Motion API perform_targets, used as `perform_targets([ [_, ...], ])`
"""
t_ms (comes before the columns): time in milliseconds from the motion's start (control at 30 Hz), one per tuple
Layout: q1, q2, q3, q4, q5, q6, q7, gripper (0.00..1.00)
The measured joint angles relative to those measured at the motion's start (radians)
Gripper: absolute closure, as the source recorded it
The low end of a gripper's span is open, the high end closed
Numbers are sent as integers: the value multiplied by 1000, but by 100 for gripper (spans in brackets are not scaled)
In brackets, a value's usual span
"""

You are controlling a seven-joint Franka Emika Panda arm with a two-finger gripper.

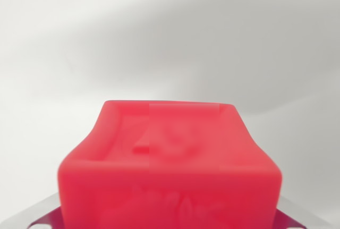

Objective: Destack cube

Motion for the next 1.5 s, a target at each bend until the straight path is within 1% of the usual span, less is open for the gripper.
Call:
perform_targets([
  [100, 0, 27, 0, 3, 2, 21, 0, 100],
  [633, -5, 115, 9, 23, 9, 89, -3, 100],
  [1000, -11, 155, 15, 35, 10, 118, -4, 100],
  [1300, -14, 170, 18, 41, 10, 127, -4, 100],
  [1333, -14, 170, 18, 41, 10, 127, -4, 0],
  [1500, -15, 170, 18, 41, 10, 128, -4, 0],
])
